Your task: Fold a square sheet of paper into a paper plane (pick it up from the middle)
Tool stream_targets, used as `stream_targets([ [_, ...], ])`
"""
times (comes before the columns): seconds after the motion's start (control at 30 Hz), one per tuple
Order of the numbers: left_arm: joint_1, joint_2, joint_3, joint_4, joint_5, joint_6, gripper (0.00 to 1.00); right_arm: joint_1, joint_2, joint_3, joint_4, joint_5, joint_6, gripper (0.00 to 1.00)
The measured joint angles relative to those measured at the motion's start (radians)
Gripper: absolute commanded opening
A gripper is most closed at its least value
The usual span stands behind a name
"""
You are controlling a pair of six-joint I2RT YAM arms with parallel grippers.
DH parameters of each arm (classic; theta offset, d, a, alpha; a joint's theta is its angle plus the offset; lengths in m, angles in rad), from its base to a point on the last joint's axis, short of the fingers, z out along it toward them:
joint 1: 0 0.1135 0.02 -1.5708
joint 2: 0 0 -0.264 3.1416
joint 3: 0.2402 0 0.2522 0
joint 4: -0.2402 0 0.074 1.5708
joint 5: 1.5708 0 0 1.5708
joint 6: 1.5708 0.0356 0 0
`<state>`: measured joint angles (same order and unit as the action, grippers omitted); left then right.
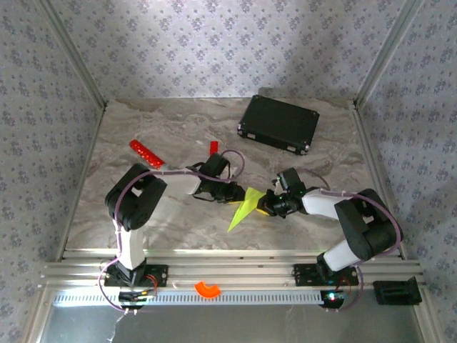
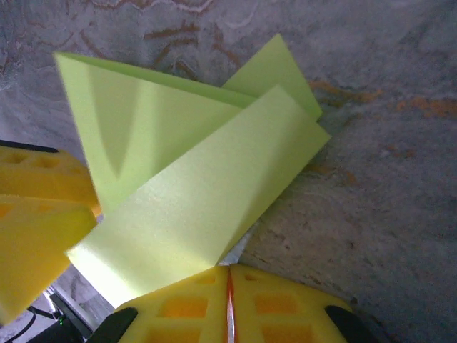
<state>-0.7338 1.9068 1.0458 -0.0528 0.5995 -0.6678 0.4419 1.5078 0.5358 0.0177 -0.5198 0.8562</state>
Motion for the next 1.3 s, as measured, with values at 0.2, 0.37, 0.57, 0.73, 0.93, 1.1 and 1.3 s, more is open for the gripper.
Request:
stream_targets([
  [0.2,-0.009,0.005,0.007,-0.013,0.021,0.021,0.28,-0.003,0.007,0.002,0.001,-0.008,0.0,0.1],
  [0.37,-0.013,0.014,0.012,-0.026,0.026,0.032,0.25,-0.01,0.011,0.005,0.0,-0.02,0.0,0.1],
  [0.57,-0.028,0.008,0.012,-0.027,0.017,0.04,0.1,-0.019,0.004,-0.004,0.018,-0.038,0.004,0.2],
  [0.73,-0.047,-0.069,-0.004,-0.026,-0.069,0.034,0.03,-0.03,-0.077,-0.027,0.035,-0.036,0.029,0.36],
  [0.93,-0.092,-0.164,-0.028,-0.031,-0.25,0.007,0.03,-0.035,-0.264,-0.04,0.03,-0.021,0.077,0.49],
  [1.1,-0.134,-0.173,-0.029,-0.049,-0.366,-0.014,0.03,-0.03,-0.301,-0.04,0.031,-0.015,0.11,0.51],
  [1.3,-0.153,-0.173,-0.029,-0.066,-0.433,-0.029,0.03,0.016,-0.18,0.01,0.033,-0.016,0.135,0.49],
])
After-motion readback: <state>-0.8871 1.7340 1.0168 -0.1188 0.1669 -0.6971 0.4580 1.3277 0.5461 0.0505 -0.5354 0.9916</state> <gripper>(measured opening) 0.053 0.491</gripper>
